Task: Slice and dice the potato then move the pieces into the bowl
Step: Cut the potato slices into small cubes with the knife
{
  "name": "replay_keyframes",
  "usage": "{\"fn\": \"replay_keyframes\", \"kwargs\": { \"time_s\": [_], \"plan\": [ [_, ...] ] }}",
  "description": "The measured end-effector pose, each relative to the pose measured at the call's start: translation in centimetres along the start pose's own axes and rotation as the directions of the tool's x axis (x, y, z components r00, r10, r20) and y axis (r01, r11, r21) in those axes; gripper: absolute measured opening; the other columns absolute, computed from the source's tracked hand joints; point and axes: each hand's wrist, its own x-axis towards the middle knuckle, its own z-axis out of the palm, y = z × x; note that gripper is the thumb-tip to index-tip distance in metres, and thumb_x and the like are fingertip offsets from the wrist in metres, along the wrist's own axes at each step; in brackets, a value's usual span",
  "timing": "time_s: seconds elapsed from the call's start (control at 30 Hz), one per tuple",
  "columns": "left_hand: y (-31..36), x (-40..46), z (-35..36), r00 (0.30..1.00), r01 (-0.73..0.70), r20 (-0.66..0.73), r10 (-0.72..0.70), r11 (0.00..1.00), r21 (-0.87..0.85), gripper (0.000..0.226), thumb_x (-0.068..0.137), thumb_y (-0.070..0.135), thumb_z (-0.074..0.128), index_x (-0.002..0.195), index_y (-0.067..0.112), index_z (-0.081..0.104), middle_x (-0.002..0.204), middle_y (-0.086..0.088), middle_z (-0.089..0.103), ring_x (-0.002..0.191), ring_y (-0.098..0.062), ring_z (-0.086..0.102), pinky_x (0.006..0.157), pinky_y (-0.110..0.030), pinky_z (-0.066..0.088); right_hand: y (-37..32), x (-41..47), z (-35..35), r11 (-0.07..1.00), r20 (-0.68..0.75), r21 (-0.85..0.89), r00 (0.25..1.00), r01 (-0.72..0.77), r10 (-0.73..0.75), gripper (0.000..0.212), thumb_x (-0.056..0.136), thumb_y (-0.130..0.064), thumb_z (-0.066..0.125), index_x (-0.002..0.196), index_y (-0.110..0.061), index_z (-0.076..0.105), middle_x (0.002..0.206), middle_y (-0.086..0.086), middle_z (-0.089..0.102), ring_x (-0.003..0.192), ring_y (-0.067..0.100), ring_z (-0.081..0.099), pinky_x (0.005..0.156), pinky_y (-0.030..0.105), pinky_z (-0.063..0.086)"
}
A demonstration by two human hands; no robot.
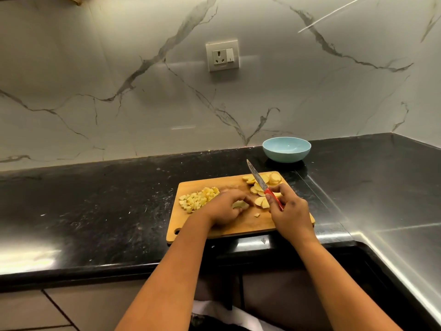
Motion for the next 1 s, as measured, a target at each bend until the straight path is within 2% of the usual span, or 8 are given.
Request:
{"fn": "replay_keyframes", "kwargs": {
  "time_s": [0.07, 0.17, 0.27, 0.37, 0.43, 0.53, 0.83, 1.0],
  "plan": [
    [-0.2, -0.5, -0.7, 1.000, -0.002, 0.031, 0.004, 0.998, -0.067, 0.042, 0.096, 0.006, 0.055, 0.132, 0.028, 0.058, 0.143, 0.007, 0.048, 0.133, -0.012, 0.040, 0.112, -0.029, 0.031, -0.1, 0.0, 0.0, 1.000, 0.001, -0.003, 1.000, -0.005, 0.005, 0.007, 0.093, -0.019, 0.063, 0.099, -0.018, 0.060, 0.059, -0.004, 0.053, 0.047, 0.010, 0.042, 0.043, 0.020, 0.037],
    [-0.5, -0.9, -0.4, 1.000, 0.016, -0.023, -0.017, 0.998, -0.061, 0.055, 0.093, 0.019, 0.065, 0.142, 0.034, 0.045, 0.153, 0.007, 0.038, 0.139, -0.013, 0.034, 0.116, -0.032, 0.030, -0.4, -0.2, -0.2, 1.000, -0.002, -0.018, 1.000, -0.007, 0.006, 0.008, 0.093, -0.019, 0.064, 0.100, -0.017, 0.061, 0.059, -0.006, 0.052, 0.047, 0.010, 0.044, 0.043, 0.019, 0.038],
    [-0.6, -1.2, 1.0, 0.957, 0.076, -0.279, -0.076, 0.997, -0.012, 0.056, 0.089, 0.034, 0.069, 0.141, 0.029, 0.048, 0.145, 0.002, 0.046, 0.132, -0.018, 0.044, 0.110, -0.036, 0.040, -0.8, -0.7, -0.4, 0.992, -0.006, -0.125, 1.000, -0.009, 0.009, 0.009, 0.092, -0.021, 0.065, 0.101, -0.018, 0.065, 0.059, -0.010, 0.050, 0.049, 0.009, 0.047, 0.043, 0.015, 0.035],
    [-0.8, -1.5, 2.3, 0.867, 0.231, -0.474, -0.155, 0.967, 0.106, 0.052, 0.090, 0.041, 0.067, 0.137, 0.021, 0.055, 0.136, -0.003, 0.052, 0.128, -0.021, 0.045, 0.107, -0.031, 0.037, -1.3, -1.8, -0.6, 0.969, -0.004, -0.248, 1.000, -0.023, 0.022, 0.011, 0.090, -0.021, 0.066, 0.098, -0.014, 0.069, 0.074, -0.002, 0.060, 0.063, 0.013, 0.052, 0.056, 0.021, 0.040],
    [-1.0, -1.5, 2.8, 0.864, 0.270, -0.475, -0.171, 0.951, 0.149, 0.052, 0.092, 0.045, 0.063, 0.136, 0.018, 0.057, 0.131, -0.006, 0.054, 0.125, -0.022, 0.046, 0.105, -0.030, 0.037, -1.7, -2.7, -0.9, 0.960, 0.032, -0.280, 0.999, -0.024, 0.034, 0.010, 0.090, -0.021, 0.066, 0.095, -0.013, 0.069, 0.086, 0.001, 0.061, 0.072, 0.016, 0.054, 0.064, 0.026, 0.046],
    [-1.1, -1.3, 3.0, 0.868, 0.261, -0.463, -0.178, 0.958, 0.120, 0.050, 0.093, 0.043, 0.062, 0.134, 0.015, 0.059, 0.128, -0.008, 0.056, 0.123, -0.021, 0.048, 0.104, -0.029, 0.037, -2.2, -3.8, -1.2, 0.937, 0.089, -0.346, 0.994, -0.035, 0.070, 0.010, 0.092, -0.024, 0.062, 0.096, -0.014, 0.065, 0.090, 0.000, 0.056, 0.075, 0.018, 0.055, 0.066, 0.033, 0.051],
    [-1.0, -1.2, 2.6, 0.878, 0.227, -0.441, -0.187, 0.973, 0.039, 0.047, 0.091, 0.034, 0.068, 0.132, 0.013, 0.060, 0.125, -0.006, 0.059, 0.114, -0.019, 0.055, 0.099, -0.027, 0.042, -3.9, -4.2, -0.3, 0.935, 0.172, -0.350, 0.977, -0.058, 0.124, 0.009, 0.093, -0.018, 0.059, 0.086, -0.018, 0.052, 0.083, -0.004, 0.046, 0.075, 0.013, 0.044, 0.067, 0.022, 0.035],
    [-1.6, -1.2, 1.3, 0.910, 0.204, -0.379, -0.168, 0.977, 0.056, 0.044, 0.091, 0.031, 0.069, 0.131, 0.015, 0.062, 0.125, -0.004, 0.059, 0.110, -0.017, 0.056, 0.097, -0.026, 0.043, -4.7, -4.6, 0.4, 0.931, 0.189, -0.356, 0.970, -0.076, 0.152, 0.005, 0.096, -0.015, 0.051, 0.091, -0.017, 0.051, 0.089, -0.002, 0.050, 0.077, 0.012, 0.046, 0.067, 0.021, 0.035]
  ]
}}
